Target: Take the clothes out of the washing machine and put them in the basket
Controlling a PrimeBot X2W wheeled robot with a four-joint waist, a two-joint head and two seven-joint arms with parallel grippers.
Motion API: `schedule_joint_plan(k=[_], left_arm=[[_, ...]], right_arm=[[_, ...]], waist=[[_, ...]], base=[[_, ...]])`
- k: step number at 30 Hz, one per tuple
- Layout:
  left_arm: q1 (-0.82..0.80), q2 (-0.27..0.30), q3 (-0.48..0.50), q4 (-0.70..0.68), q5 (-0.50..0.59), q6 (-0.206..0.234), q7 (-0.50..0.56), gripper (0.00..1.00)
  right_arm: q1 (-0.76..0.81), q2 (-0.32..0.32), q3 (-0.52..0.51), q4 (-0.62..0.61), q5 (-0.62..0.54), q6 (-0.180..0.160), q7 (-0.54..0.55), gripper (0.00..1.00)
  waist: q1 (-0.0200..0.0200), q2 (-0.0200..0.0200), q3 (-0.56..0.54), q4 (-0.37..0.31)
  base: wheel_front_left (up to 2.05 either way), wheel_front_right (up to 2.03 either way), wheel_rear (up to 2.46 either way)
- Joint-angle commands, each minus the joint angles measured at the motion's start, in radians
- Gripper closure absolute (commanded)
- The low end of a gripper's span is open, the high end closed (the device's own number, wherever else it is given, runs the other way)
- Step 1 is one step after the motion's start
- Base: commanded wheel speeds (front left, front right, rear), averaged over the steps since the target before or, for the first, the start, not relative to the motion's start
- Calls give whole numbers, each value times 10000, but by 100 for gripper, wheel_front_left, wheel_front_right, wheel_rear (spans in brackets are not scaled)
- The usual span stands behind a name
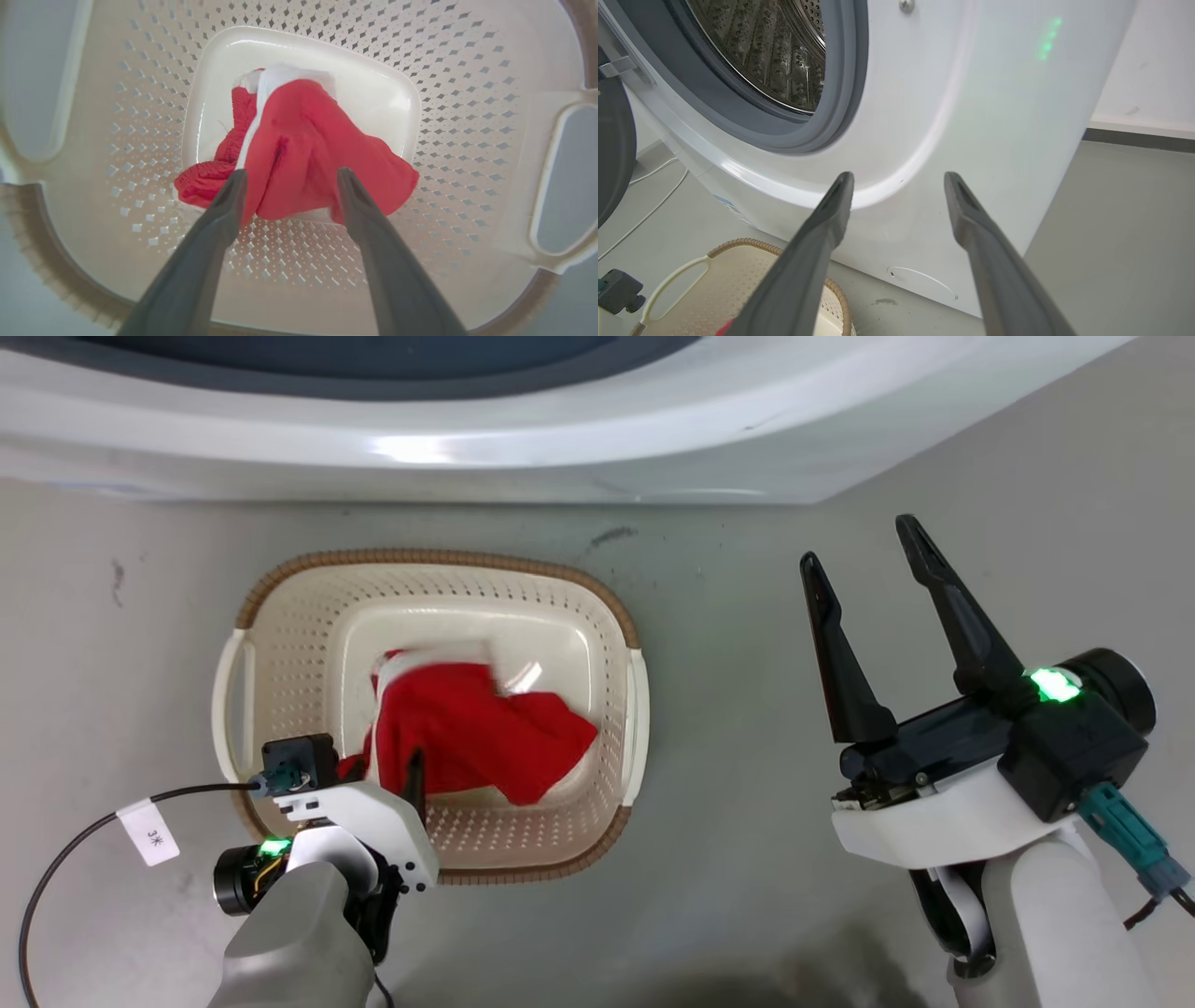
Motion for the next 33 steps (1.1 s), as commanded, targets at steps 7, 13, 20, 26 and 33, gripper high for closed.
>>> schedule_joint_plan(k=[7, 13, 20, 26, 33], left_arm=[[1330, 35, 315, -1271, 264, 142, -22, 0], [2903, -135, 757, -3103, 886, 455, -23, 0], [4321, -415, 1206, -5364, 1754, 549, -26, 0], [5015, -558, 1300, -6835, 2311, 574, -25, 0], [5190, -612, 1314, -8100, 2662, 560, -25, 0]], right_arm=[[458, -7, -226, 792, 68, -3, -240, 0], [1099, -7, -494, 1030, 81, -3, -165, 0], [1736, -7, -794, 895, -7, -3, 100, 0], [2108, -5, -1023, 615, -88, -3, 281, 0], [2360, -5, -1327, 368, -133, -3, 476, 0]], waist=[[-2, 0, -2158, 120], [-2, 0, -3720, 145], [-2, 0, -4893, 252], [-2, 0, -5469, 282], [-2, 0, -5698, 289]], base=[[0, 0, 0], [0, 0, 0], [0, 0, 0], [0, 0, 0], [0, 0, 0]])
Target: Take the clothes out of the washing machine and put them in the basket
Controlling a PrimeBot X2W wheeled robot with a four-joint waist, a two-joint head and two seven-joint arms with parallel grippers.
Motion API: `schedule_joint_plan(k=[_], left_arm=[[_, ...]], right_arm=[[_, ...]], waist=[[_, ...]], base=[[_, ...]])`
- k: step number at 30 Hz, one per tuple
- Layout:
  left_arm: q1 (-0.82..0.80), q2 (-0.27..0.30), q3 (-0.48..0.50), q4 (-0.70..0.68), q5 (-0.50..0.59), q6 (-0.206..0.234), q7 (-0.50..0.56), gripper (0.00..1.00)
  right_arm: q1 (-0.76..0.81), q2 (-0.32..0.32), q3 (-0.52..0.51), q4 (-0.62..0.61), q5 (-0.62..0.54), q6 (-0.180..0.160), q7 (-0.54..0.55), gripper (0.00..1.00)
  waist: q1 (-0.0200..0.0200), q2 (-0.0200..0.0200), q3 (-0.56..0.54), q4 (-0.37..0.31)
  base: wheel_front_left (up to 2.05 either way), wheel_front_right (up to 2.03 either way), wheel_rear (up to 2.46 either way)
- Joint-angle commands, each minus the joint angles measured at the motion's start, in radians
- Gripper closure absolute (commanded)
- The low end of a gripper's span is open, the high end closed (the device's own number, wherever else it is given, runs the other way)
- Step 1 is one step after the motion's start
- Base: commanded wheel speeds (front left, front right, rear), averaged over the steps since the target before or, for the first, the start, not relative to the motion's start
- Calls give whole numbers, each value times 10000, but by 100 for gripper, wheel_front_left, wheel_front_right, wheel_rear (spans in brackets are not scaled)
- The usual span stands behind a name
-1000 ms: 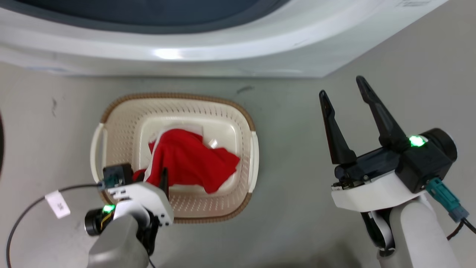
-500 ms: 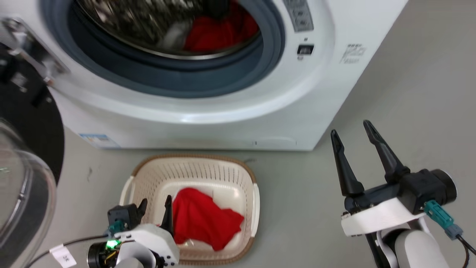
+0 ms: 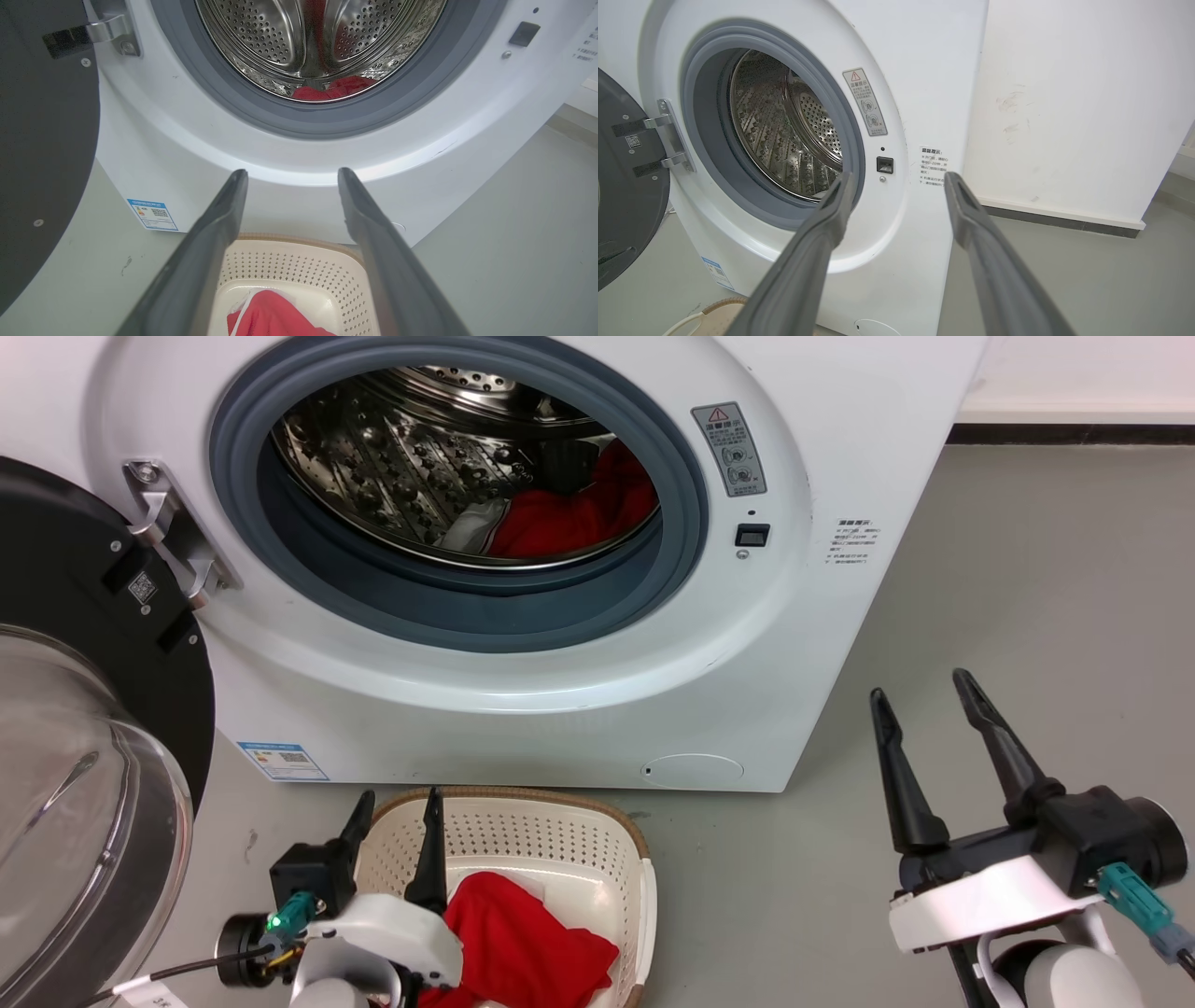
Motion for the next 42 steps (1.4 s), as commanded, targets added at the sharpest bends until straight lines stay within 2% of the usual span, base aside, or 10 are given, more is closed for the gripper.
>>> schedule_joint_plan(k=[1, 6, 15, 26, 28, 32, 42], left_arm=[[-15, -5, 8, -170, 78, -4, -25, 0], [-420, -18, -73, -559, 206, -43, -25, 0], [-1876, 4, 22, -353, 408, -233, -25, 0], [-5145, 425, 52, 1017, 608, -504, -25, 0], [-6272, 654, -4, 1671, 641, -547, -10, 0], [-7413, 840, -81, 2453, 610, -590, 245, 0], [-10874, 2141, -496, 5047, 617, -734, 2021, 0]], right_arm=[[126, -3, -50, -65, -33, -5, 27, 0], [81, -2, -286, -275, -97, -5, 132, 0], [-325, -2, -224, -628, -203, -6, 238, 0], [-971, 0, 24, -1429, -46, -6, 139, 0], [-1157, 0, 181, -1703, -11, -5, 106, 0], [-1353, -2, 330, -1911, 73, -6, 48, 0], [-1658, 3, 1001, -1892, 655, -6, -465, 0]], waist=[[2, 0, 7, 20], [2, 0, 146, 58], [2, 0, 961, -235], [2, 0, 2746, -765], [2, 0, 3289, -917], [2, 0, 3804, -1092], [2, 0, 5126, -2194]], base=[[0, 0, 0], [0, 0, 0], [0, 0, 0], [0, 0, 0], [0, 0, 0], [0, 0, 0], [0, 0, 0]])
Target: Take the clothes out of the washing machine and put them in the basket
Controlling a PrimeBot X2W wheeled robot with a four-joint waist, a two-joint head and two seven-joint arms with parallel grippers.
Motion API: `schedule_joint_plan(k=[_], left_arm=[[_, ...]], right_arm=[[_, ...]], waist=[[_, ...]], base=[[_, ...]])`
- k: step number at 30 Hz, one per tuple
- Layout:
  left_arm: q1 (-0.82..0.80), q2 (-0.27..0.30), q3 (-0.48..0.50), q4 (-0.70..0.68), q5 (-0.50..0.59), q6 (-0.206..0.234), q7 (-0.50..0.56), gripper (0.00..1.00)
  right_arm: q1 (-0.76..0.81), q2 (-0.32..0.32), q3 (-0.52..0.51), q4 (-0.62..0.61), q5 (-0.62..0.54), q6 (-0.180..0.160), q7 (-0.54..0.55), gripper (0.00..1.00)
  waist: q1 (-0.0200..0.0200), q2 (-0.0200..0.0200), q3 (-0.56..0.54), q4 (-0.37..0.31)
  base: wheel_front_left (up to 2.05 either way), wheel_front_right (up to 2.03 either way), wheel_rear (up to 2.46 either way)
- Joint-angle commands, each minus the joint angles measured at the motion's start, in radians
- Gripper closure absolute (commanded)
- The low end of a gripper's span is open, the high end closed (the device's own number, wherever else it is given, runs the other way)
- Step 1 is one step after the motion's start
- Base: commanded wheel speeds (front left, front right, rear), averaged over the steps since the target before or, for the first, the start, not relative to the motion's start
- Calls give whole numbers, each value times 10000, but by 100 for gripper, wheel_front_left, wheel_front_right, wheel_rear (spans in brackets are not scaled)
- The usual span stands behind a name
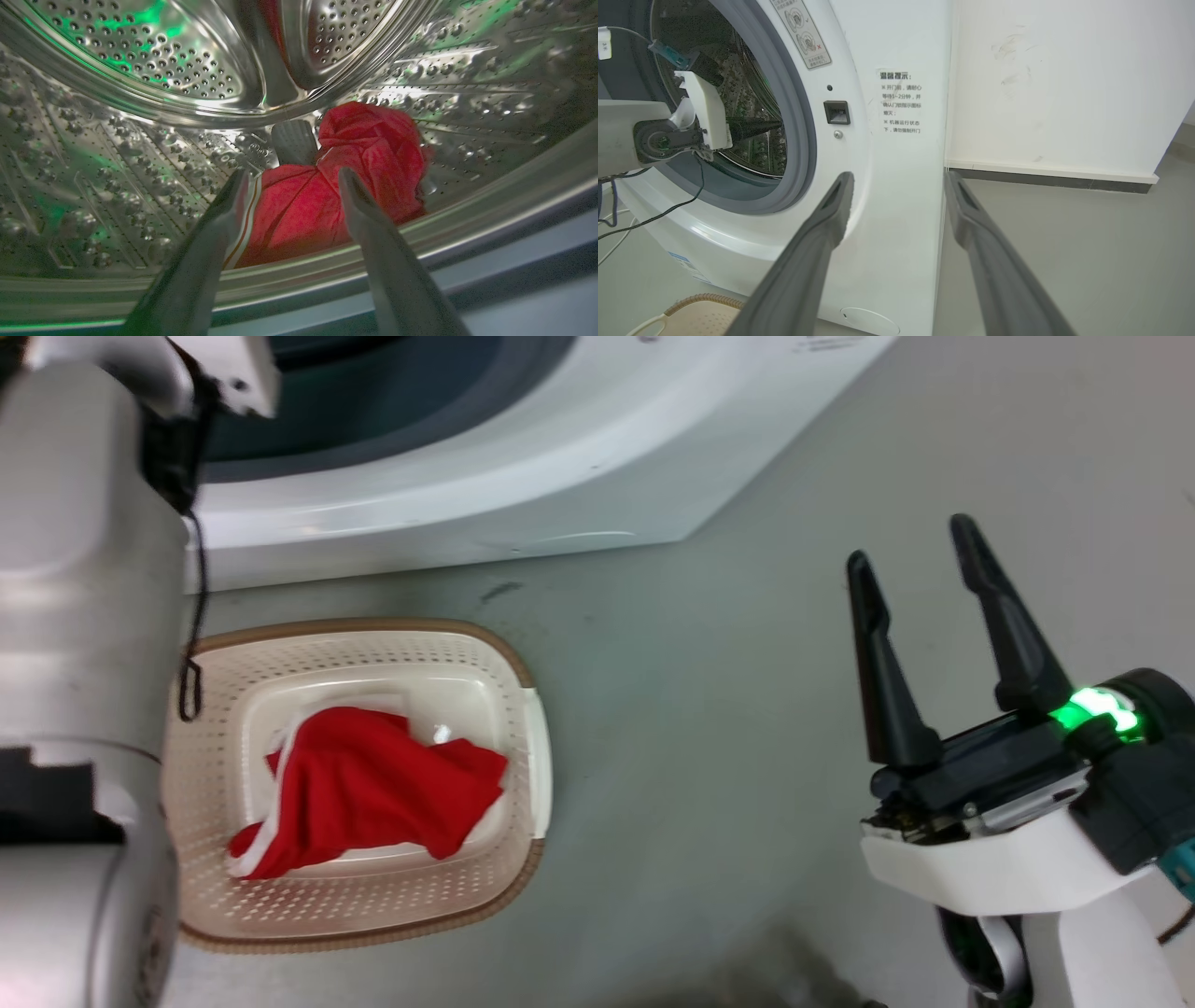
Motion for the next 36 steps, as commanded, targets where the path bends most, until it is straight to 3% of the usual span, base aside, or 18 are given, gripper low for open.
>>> schedule_joint_plan(k=[1, 10, 11, 21, 22, 23, 24, 30, 36], left_arm=[[-169, 120, -13, 89, 41, 2, 53, 0], [-2028, 1268, -713, 1277, -133, -31, 2218, 0], [-2472, 1445, -1066, 1430, -304, -33, 2993, 0], [-2829, 2103, -1669, 1786, -738, -26, 4781, 0], [-2817, 2141, -1661, 1788, -804, -27, 4845, 17], [-2824, 2193, -1650, 1760, -826, -27, 4858, 95], [-2824, 2221, -1652, 1760, -859, -27, 4933, 100], [-2964, 2351, -1632, 1249, -898, 209, 4528, 100], [-2691, 2502, -1844, 433, -646, 410, 2954, 100]], right_arm=[[-101, 11, 54, 34, 85, -3, -63, 0], [85, 14, 842, 355, 702, -4, -534, 0], [209, 17, 1021, 389, 874, -3, -635, 0], [252, 14, 1516, 523, 1341, -4, -795, 0], [241, 14, 1534, 534, 1365, -4, -800, 0], [211, 14, 1540, 509, 1394, -3, -802, 0], [182, 14, 1550, 490, 1428, -4, -804, 0], [47, 14, 1548, 462, 1565, -4, -799, 0], [-106, 14, 1486, 577, 1597, -3, -799, 0]], waist=[[-2, 0, 407, -510], [-2, 0, 1259, -1807], [-2, 0, 1527, -2059], [-2, 0, 1988, -2588], [-2, 0, 1993, -2607], [-2, 0, 1998, -2623], [-2, 0, 1999, -2634], [-2, 0, 1980, -2634], [-2, 0, 1667, -2471]], base=[[0, 0, 0], [0, 0, 0], [0, 0, 0], [0, 0, 0], [0, 0, 0], [0, 0, 0], [0, 0, 0], [0, 0, 0], [0, 0, 0]])
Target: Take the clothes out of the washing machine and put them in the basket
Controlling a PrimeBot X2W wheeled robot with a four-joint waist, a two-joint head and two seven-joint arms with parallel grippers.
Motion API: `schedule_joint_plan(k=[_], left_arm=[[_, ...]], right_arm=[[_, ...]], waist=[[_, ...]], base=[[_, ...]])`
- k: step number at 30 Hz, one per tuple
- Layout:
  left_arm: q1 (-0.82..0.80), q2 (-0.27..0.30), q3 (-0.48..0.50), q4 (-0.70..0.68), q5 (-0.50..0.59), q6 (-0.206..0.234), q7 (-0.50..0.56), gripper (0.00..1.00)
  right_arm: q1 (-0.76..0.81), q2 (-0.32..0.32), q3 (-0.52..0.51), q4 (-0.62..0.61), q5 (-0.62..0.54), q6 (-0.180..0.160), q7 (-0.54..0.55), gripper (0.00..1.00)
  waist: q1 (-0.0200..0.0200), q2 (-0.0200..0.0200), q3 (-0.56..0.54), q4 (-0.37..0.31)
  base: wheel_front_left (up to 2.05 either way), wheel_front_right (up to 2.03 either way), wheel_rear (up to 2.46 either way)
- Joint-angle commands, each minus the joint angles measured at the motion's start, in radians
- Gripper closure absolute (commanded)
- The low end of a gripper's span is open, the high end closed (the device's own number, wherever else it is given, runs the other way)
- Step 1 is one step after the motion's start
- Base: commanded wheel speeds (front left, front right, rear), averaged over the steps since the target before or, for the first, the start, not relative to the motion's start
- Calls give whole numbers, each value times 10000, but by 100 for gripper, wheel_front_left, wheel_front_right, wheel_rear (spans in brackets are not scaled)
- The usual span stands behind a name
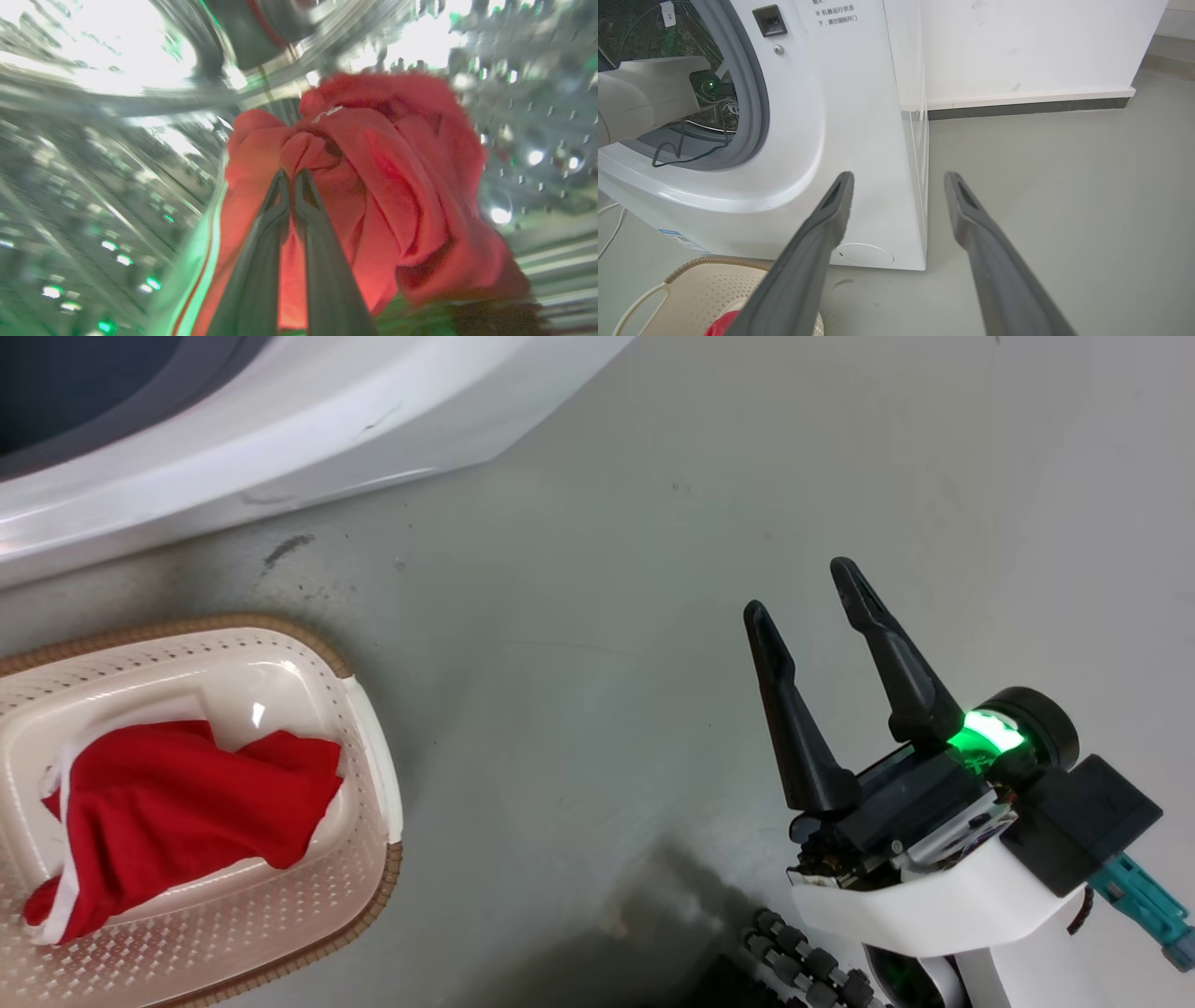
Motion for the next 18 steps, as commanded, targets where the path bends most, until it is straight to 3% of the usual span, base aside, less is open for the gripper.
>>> schedule_joint_plan(k=[1, 11, 18], left_arm=[[235, 3, -61, -143, 75, 43, -336, 100], [2093, -746, -13, -338, -227, 538, -3747, 100], [3825, -1535, 214, -204, -725, 706, -4985, 100]], right_arm=[[-120, 14, -42, 48, -2, -6, -34, 0], [-101, 10, -482, 645, -427, -6, -32, 0], [310, 7, -707, 1209, -775, -6, 23, 0]], waist=[[-1, 0, -177, 107], [-1, 0, -2023, 866], [-1, 0, -3641, 1367]], base=[[0, 0, 0], [0, 0, 0], [0, 0, 0]])
